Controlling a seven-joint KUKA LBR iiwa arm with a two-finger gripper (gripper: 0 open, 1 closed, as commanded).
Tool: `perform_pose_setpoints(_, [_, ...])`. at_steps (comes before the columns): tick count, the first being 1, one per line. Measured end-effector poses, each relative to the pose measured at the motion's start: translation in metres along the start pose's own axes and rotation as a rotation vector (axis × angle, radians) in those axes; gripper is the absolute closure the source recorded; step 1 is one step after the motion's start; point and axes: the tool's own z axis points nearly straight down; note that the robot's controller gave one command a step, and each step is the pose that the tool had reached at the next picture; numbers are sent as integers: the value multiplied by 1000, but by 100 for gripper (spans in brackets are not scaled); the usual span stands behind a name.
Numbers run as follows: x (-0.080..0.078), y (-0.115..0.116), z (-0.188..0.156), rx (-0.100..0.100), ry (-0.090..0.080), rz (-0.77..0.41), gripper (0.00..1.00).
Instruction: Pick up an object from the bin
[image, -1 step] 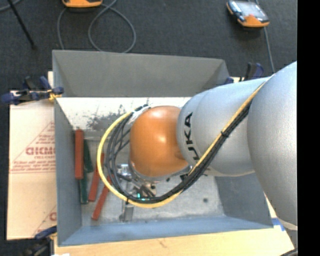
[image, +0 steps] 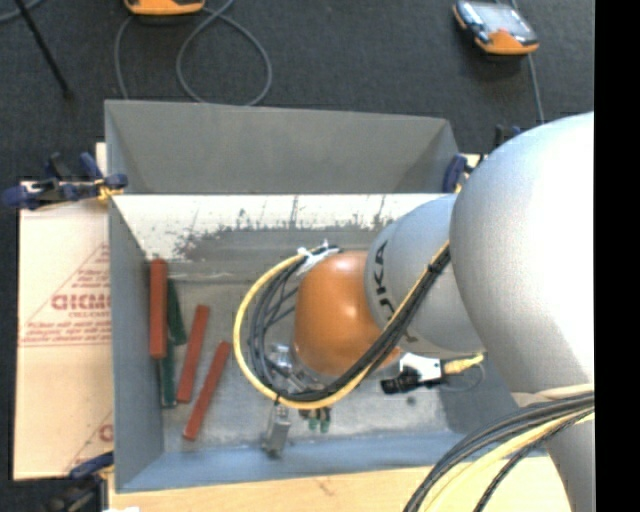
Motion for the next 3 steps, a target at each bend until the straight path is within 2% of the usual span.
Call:
perform_pose_setpoints(1, [-24, -50, -2, 2, -1, -81, 0])
perform_pose_setpoints(2, [-40, -126, -2, 3, -3, -236, 0])
perform_pose_setpoints(3, [-39, -121, -3, -1, -2, -237, 100])
